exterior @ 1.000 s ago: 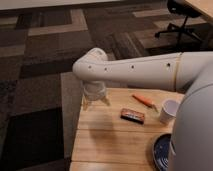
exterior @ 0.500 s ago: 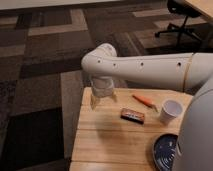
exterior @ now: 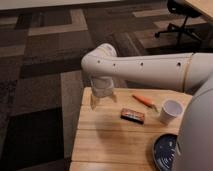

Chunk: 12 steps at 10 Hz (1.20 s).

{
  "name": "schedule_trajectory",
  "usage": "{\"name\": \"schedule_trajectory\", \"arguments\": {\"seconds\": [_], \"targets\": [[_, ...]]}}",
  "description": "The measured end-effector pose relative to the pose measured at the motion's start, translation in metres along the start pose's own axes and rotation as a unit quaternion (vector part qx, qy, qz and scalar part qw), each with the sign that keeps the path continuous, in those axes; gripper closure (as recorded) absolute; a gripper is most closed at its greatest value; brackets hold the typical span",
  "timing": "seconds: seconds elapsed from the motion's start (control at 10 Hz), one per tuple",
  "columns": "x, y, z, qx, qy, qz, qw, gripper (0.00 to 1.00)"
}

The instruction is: Place the pepper in the ceramic cup

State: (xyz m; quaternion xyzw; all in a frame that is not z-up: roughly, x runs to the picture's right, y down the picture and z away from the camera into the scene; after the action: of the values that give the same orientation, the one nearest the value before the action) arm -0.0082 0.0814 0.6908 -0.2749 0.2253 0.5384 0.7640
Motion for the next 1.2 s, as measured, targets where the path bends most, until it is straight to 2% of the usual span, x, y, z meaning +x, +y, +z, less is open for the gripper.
{"name": "schedule_trajectory", "arguments": {"seconds": [0.2,0.3,0.5,0.6,0.7,0.8,0.9,1.0,1.1,1.2], "targets": [[0.001,-0.015,0.005,0.005,0.022,-0.014,0.9997,0.35],[-0.002,-0.03,0.006,0.016,0.031,-0.023,0.9991,0.35],[-0.009,-0.042,0.005,0.025,0.034,-0.037,0.9984,0.35],[-0.016,-0.056,0.003,0.036,0.037,-0.072,0.9961,0.35],[-0.02,-0.072,0.002,0.039,0.035,-0.115,0.9919,0.35],[-0.019,-0.091,0.001,0.034,0.035,-0.172,0.9839,0.35],[-0.018,-0.101,0.0,0.031,0.037,-0.197,0.9791,0.35],[-0.014,-0.113,-0.001,0.021,0.043,-0.229,0.9722,0.35],[-0.009,-0.131,-0.003,0.009,0.05,-0.266,0.9628,0.35],[-0.008,-0.141,-0.004,0.001,0.052,-0.289,0.9558,0.35]]}}
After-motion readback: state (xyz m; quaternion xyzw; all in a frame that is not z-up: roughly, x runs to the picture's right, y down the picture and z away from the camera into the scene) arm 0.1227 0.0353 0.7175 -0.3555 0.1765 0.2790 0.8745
